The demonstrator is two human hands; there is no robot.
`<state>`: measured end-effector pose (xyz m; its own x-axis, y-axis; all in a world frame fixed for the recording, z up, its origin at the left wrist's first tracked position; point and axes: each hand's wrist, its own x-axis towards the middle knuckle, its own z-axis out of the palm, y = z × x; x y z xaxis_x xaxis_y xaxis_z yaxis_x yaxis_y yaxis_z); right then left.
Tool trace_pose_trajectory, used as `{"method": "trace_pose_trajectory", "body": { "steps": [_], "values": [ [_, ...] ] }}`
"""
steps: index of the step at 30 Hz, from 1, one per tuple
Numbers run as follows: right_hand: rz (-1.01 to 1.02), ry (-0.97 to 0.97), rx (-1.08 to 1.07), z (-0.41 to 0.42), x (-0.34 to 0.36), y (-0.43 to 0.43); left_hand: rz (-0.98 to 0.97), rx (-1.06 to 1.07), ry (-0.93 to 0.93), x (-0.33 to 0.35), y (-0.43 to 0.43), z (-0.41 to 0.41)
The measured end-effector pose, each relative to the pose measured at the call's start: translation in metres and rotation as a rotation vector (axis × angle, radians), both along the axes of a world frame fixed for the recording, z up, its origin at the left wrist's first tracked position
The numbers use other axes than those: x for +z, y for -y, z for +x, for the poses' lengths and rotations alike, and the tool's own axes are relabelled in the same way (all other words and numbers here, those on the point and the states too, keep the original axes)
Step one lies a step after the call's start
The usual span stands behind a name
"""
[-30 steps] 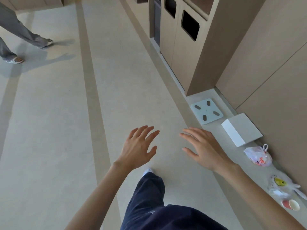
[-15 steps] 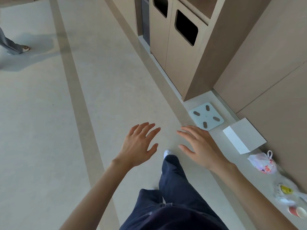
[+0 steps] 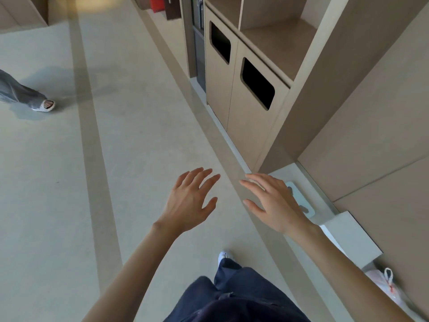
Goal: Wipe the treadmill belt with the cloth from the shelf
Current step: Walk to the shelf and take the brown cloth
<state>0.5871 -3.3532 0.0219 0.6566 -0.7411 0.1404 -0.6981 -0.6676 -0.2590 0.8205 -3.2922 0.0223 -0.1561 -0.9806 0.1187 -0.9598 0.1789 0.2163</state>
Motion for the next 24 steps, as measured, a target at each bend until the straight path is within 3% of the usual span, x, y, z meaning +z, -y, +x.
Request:
{"method": "trace_pose_trajectory", "body": {
  "steps": [7,24],
  "values": [
    [0.046,0.015,-0.036,0.017,-0.001,0.078,0.003,-0.076,-0.005,-0.003,0.088,0.007],
    [0.019,0.063,-0.307,0.140,0.007,0.260,-0.031,-0.319,0.010,-0.001,0.326,0.149]
  ]
}}
